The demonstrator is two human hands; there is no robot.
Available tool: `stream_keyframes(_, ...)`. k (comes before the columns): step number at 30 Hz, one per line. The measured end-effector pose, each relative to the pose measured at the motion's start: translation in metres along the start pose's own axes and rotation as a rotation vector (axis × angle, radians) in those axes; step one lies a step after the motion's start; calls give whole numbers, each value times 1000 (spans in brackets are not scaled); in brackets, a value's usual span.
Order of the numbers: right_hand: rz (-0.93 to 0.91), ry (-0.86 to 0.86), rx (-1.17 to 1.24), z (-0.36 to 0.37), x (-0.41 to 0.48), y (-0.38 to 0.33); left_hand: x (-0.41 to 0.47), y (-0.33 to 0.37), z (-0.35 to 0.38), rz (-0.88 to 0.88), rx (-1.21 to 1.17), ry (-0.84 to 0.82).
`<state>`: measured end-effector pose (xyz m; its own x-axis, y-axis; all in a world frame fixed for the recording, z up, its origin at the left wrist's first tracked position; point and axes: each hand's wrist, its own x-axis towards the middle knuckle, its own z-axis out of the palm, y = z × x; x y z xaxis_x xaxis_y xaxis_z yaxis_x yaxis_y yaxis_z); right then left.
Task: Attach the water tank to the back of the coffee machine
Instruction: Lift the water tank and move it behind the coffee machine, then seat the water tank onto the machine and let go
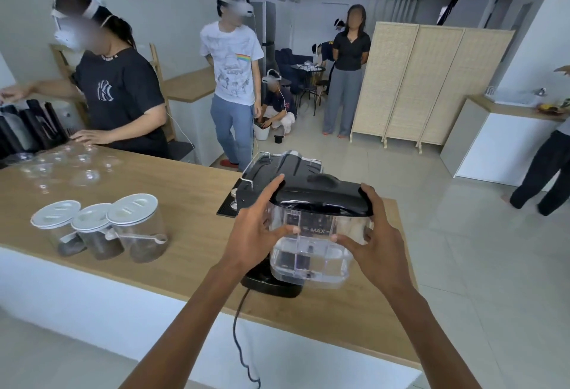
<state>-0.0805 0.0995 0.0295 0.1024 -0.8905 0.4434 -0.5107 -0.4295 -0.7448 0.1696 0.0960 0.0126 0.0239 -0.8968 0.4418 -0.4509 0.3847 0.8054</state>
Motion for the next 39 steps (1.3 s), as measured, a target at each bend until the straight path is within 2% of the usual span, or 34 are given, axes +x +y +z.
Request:
stream_keyframes(13, 91, 35, -14, 103, 19, -19, 21, -72, -56, 7, -58, 18)
stream_keyframes(23, 123, 75, -75, 126, 22, -15, 29, -100, -57, -9, -103, -8)
stream_keyframes(33, 144, 62, -118, 136, 17, -4, 19, -109, -57, 8, -19, 25)
stream_keyframes(39, 216, 13, -113, 152, 1, 14, 0, -118, -49, 19, 28, -14)
